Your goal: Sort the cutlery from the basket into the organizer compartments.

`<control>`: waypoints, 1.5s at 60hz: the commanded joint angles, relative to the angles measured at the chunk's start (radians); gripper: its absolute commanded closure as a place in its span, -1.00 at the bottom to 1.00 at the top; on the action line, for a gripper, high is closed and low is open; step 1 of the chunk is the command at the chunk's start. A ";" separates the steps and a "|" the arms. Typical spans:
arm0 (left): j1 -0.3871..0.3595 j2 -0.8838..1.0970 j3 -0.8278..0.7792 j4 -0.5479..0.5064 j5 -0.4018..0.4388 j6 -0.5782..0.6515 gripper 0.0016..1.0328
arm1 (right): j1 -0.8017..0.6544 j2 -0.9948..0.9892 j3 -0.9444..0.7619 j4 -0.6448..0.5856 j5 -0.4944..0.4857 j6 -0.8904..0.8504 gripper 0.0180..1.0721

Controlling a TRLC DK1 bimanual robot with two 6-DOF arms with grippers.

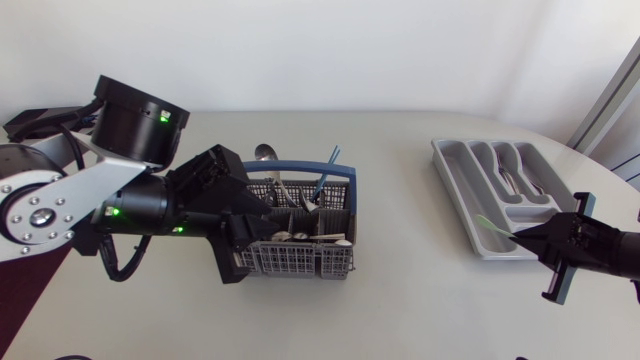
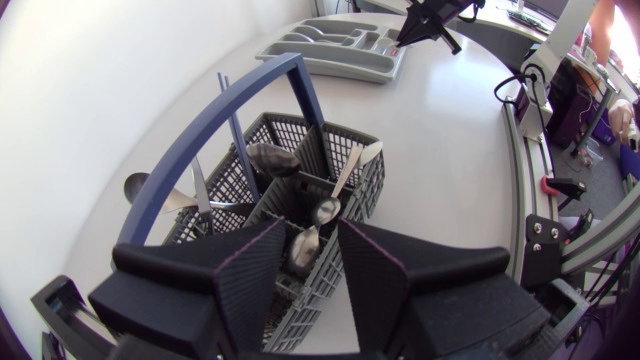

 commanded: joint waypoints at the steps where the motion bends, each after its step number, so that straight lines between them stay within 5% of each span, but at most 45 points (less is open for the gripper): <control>1: -0.018 0.031 0.043 -0.009 -0.010 -0.013 0.26 | -0.056 0.083 0.053 -0.002 -0.017 -0.138 0.78; 41: -0.089 0.131 0.094 -0.010 -0.079 -0.035 0.26 | -0.288 0.494 0.356 -0.019 -0.014 -0.581 0.78; 67: -0.098 0.137 0.083 -0.012 -0.094 -0.042 0.26 | -0.280 0.531 0.352 0.021 0.057 -0.607 0.77; 74: -0.096 0.131 0.080 -0.012 -0.094 -0.041 0.26 | -0.280 0.531 0.333 0.050 0.072 -0.604 0.54; 85: -0.093 0.120 0.083 -0.016 -0.094 -0.041 0.26 | -0.281 0.491 0.310 0.089 0.063 -0.577 -0.24; 90: -0.092 0.117 0.082 -0.016 -0.095 -0.041 0.26 | -0.275 0.467 0.315 0.079 0.058 -0.541 -0.37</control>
